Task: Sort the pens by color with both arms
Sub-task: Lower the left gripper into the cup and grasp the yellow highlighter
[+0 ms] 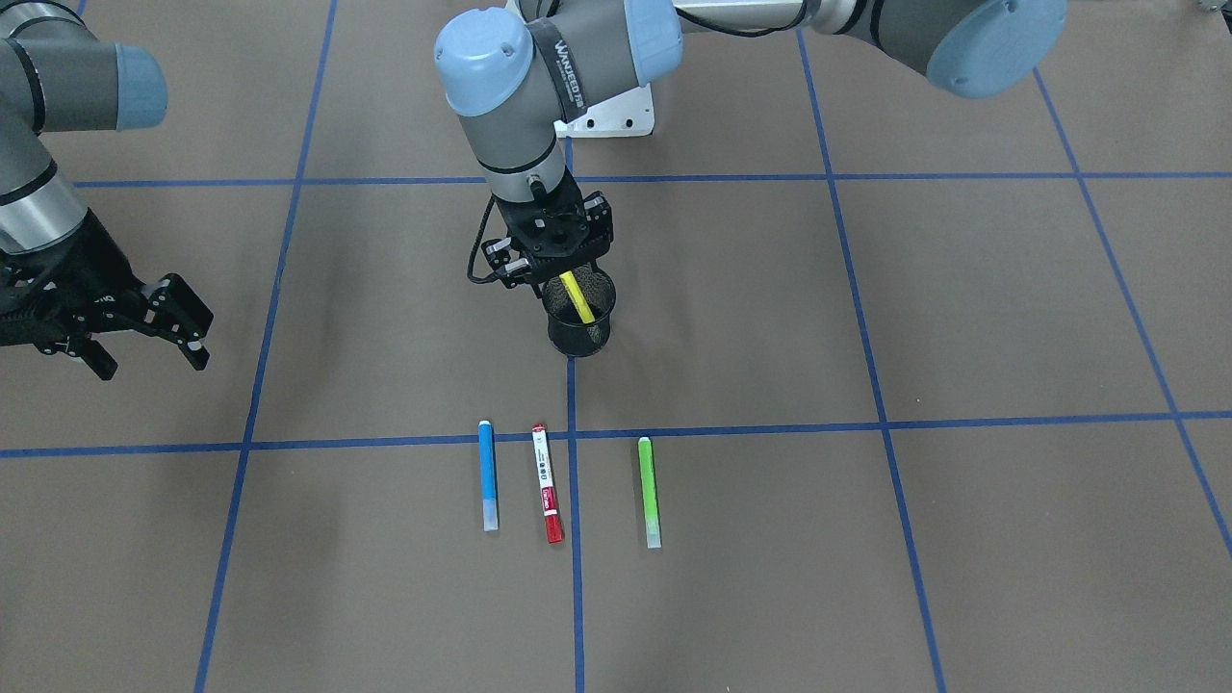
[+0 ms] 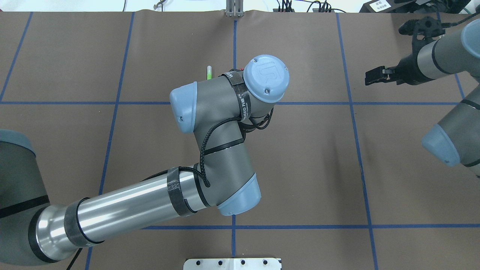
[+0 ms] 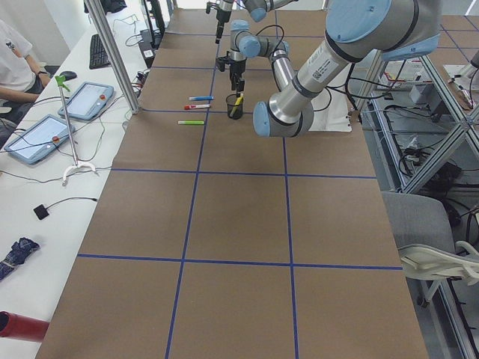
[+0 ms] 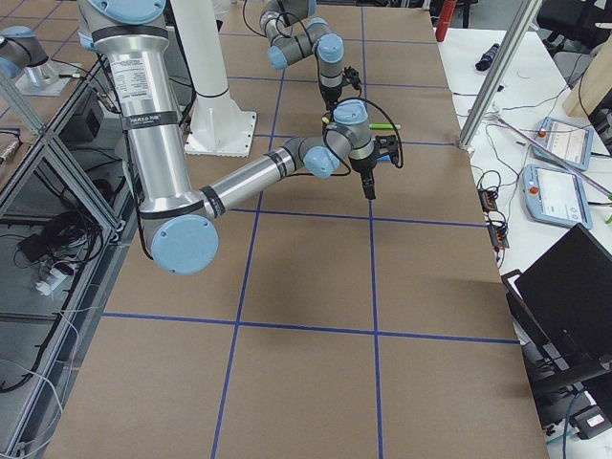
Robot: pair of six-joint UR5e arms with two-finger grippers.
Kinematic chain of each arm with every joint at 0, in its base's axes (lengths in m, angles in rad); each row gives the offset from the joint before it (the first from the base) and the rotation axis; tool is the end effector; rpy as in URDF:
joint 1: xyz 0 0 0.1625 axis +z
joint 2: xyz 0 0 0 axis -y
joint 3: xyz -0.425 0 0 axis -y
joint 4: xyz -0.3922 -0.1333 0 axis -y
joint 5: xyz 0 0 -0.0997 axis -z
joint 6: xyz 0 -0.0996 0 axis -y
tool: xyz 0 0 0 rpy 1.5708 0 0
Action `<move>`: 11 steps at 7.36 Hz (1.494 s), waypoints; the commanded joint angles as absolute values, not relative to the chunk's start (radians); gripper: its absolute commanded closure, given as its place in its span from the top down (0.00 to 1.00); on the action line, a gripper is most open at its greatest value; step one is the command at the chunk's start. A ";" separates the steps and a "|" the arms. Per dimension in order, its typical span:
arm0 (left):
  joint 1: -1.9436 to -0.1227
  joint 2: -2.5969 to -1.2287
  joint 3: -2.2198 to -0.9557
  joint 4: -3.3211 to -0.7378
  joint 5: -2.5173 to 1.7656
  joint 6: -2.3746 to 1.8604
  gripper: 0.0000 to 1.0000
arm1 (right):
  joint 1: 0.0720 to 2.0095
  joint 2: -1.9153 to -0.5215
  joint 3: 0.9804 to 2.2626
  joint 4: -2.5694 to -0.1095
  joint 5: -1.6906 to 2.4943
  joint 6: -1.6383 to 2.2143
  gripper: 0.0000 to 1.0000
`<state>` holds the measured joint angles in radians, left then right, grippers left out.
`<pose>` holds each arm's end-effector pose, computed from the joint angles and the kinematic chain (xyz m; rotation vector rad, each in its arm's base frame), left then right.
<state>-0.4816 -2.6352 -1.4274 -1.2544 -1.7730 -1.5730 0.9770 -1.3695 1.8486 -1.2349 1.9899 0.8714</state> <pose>0.6091 -0.4462 0.0800 -0.0477 0.6363 -0.4063 -0.2407 -0.5223 0.3880 0.3320 -0.8301 0.0881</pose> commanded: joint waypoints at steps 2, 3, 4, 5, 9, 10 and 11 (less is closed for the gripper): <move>-0.463 -2.634 -1.428 -1.252 -1.772 -1.594 0.66 | 0.976 -1.370 1.847 -1.235 1.982 0.871 0.98; -0.463 -2.625 -1.433 -1.252 -1.772 -1.594 0.63 | 0.976 -1.368 1.847 -1.235 1.980 0.871 0.98; -0.463 -2.622 -1.437 -1.252 -1.772 -1.594 0.56 | 0.974 -1.367 1.847 -1.235 1.980 0.871 0.98; -0.462 -2.620 -1.437 -1.250 -1.772 -1.594 0.52 | 0.974 -1.367 1.847 -1.235 1.980 0.871 0.98; -0.462 -2.620 -1.437 -1.250 -1.772 -1.608 0.28 | 0.974 -1.361 1.847 -1.235 1.979 0.871 0.98; -0.462 -2.620 -1.437 -1.250 -1.772 -1.608 0.19 | 0.974 -1.356 1.847 -1.235 1.979 0.871 0.98; -0.462 -2.620 -1.437 -1.250 -1.772 -1.612 0.01 | 0.974 -1.356 1.847 -1.235 1.979 0.873 0.98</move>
